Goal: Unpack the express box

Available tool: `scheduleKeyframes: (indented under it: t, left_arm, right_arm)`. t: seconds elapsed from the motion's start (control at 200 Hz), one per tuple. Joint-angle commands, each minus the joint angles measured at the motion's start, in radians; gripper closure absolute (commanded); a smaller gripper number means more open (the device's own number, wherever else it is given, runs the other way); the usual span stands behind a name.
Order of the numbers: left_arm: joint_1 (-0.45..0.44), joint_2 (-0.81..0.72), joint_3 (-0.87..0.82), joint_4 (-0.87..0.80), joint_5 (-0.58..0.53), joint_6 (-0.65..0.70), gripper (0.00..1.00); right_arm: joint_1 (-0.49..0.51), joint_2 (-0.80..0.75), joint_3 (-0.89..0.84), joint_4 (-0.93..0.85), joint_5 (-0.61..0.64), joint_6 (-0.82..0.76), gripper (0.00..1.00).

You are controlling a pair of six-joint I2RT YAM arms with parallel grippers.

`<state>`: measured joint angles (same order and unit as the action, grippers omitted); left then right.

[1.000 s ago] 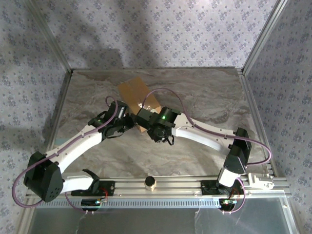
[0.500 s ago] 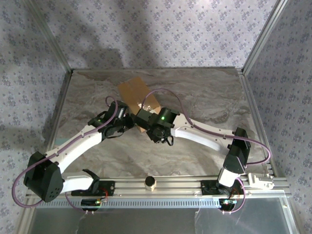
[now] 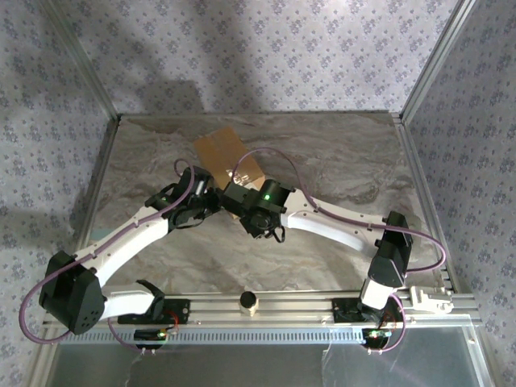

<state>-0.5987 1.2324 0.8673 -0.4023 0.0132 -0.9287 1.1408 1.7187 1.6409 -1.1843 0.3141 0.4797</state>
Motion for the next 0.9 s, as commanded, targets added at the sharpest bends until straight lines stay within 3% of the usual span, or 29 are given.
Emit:
scheduleKeyframes:
  t: [0.0,0.63,0.895]
  left_arm:
    - [-0.035,0.03,0.032,0.09,0.069,0.012,0.67]
    - [-0.049,0.079,0.079,0.108,0.066,0.021,0.67]
    - [-0.05,0.034,0.103,0.003,-0.002,0.05,0.67]
  right_arm:
    - [0.089,0.021,0.027,0.17,-0.25,-0.146,1.0]
    - [0.091,0.028,0.007,0.215,-0.296,-0.137,1.0]
    - [0.072,0.032,0.02,0.041,-0.061,-0.097,1.0]
